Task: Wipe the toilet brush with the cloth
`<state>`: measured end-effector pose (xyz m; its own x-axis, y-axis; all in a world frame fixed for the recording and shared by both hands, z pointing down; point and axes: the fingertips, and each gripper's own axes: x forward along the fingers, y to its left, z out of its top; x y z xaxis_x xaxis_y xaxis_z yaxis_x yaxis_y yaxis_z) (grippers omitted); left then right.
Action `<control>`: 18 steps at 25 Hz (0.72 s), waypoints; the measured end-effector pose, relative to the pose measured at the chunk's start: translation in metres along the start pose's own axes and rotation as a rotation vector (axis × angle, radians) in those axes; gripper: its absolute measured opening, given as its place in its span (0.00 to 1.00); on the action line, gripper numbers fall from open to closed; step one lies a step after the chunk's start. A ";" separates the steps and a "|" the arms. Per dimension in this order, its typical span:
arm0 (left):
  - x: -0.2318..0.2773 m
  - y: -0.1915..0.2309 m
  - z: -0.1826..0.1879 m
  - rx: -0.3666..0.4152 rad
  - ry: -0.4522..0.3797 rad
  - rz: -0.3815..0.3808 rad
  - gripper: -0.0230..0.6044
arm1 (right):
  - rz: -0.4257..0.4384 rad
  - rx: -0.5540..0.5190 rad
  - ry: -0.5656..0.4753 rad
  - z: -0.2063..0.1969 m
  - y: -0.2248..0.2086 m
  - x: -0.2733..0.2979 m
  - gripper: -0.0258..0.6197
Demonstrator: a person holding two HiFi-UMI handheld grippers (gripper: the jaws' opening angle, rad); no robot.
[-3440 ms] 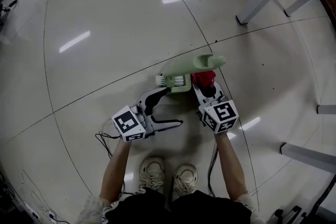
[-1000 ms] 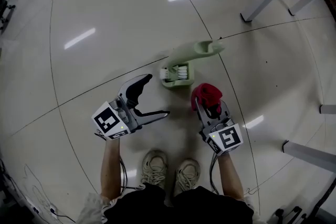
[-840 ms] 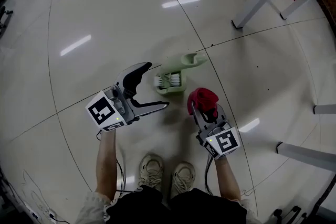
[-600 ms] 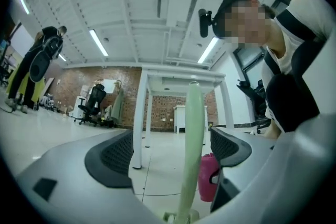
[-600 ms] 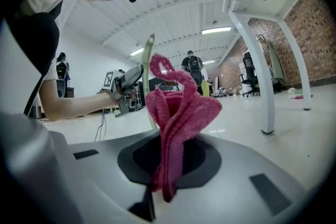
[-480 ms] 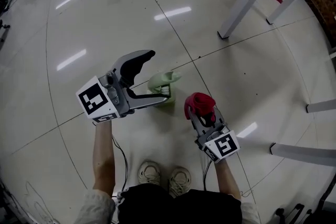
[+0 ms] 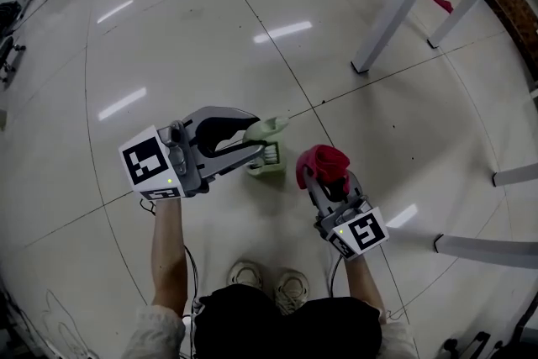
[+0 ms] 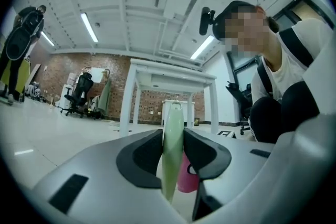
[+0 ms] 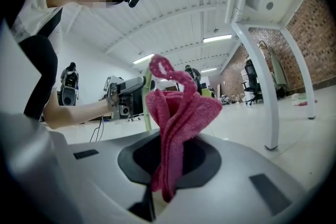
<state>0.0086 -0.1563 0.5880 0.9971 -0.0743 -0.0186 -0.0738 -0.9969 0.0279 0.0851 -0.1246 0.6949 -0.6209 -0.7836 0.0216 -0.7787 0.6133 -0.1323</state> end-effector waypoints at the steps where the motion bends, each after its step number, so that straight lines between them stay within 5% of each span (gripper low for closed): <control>1: 0.000 0.002 0.002 0.000 0.001 0.005 0.24 | 0.005 -0.005 -0.016 0.006 0.001 0.003 0.09; 5: 0.001 0.017 0.039 -0.032 -0.053 0.027 0.23 | 0.003 0.008 -0.085 0.065 -0.011 0.025 0.09; 9: -0.001 0.036 0.130 -0.095 -0.121 0.048 0.23 | 0.044 -0.003 -0.120 0.186 -0.008 0.060 0.09; 13: -0.008 0.048 0.283 -0.132 -0.164 0.064 0.23 | 0.186 0.071 -0.229 0.379 0.025 0.083 0.09; 18: -0.010 0.019 0.533 -0.124 -0.133 0.079 0.23 | 0.234 0.051 -0.305 0.652 0.086 0.060 0.09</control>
<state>-0.0142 -0.1887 0.0560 0.9762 -0.1634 -0.1428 -0.1406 -0.9775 0.1573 0.0399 -0.1835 0.0392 -0.7196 -0.6212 -0.3101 -0.6088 0.7793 -0.1484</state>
